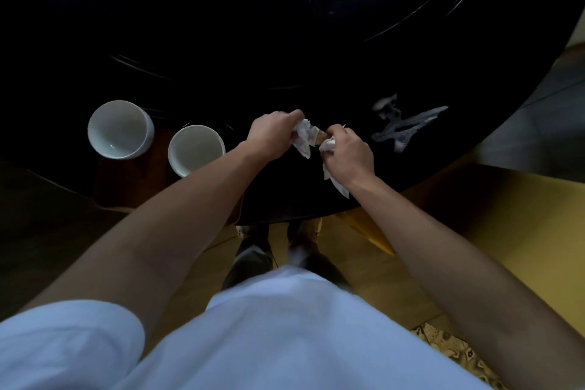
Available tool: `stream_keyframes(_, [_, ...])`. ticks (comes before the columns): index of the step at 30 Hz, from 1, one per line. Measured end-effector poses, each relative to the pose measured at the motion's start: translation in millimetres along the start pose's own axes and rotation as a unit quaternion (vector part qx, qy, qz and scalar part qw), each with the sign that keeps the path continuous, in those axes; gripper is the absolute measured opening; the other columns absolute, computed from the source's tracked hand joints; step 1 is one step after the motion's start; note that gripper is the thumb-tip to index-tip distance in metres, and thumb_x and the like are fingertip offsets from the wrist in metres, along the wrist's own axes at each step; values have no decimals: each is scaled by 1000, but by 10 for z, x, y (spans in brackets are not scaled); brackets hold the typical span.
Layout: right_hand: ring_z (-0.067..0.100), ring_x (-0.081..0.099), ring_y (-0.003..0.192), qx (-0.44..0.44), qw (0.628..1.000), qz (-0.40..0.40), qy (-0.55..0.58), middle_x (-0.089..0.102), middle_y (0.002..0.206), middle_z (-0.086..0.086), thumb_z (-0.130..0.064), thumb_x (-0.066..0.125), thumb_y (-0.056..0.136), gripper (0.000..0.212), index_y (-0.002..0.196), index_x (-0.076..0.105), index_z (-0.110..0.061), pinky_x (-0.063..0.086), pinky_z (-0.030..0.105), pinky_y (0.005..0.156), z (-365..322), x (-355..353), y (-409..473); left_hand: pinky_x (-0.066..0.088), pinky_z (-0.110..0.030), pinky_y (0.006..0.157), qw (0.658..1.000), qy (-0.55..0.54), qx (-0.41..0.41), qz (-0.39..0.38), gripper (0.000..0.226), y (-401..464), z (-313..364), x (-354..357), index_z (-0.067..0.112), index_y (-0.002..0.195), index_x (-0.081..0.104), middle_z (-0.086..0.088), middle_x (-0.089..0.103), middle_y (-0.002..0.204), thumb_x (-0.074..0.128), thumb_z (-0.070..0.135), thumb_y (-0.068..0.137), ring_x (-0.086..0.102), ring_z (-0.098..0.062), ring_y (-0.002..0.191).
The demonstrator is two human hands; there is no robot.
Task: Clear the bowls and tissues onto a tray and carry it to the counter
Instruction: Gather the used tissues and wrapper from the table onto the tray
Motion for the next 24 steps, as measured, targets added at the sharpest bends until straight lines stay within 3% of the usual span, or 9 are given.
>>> stream_keyframes(4, [35,62,97,16,999,20,39,62,118,11,-25,64,93,37,127,56,-14,51,42,72,111,-67,-128,42,-36,66,1000,-21,-11,1,22,-20,-10,10,15,117,61,-11,68,106,55,21,97,65,-36,94])
stream_keyframes(9, [30,63,94,14,996,37,75,65,113,7,-27,68,90,37,124,58,-16,51,40,71,178,-210,-253,48,-38,67,993,-101,-51,18,18,-201,-56,-110,11,106,62,-9,69,96,55,20,92,66,-32,88])
stream_keyframes(18, [17,64,99,-50,982,79,166,68,111,3,-29,78,85,44,123,63,-14,51,27,81,-121,-707,-438,51,-39,64,945,-245,-67,207,18,-1122,-225,-943,8,106,65,-7,68,81,65,21,94,65,-23,72])
stream_keyframes(22, [13,66,100,-87,971,92,204,69,110,-1,-30,78,85,41,121,65,-17,55,30,85,-454,-865,-585,44,-14,58,932,-236,-77,264,21,-1657,-448,-1210,7,108,68,-3,69,84,69,24,95,61,-11,68])
stream_keyframes(24, [11,66,102,-99,965,104,220,69,110,-2,-30,77,86,38,120,66,-18,56,32,87,-653,-926,-698,45,-9,61,925,-248,-94,272,23,-1911,-629,-1281,8,111,68,0,68,87,70,24,94,60,-3,69])
Point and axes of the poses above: each hand's wrist, its own y-axis towards the middle knuckle, its own x-axis out of the palm, z = x × y, the point moved 9 cm from there along y, towards the middle knuckle
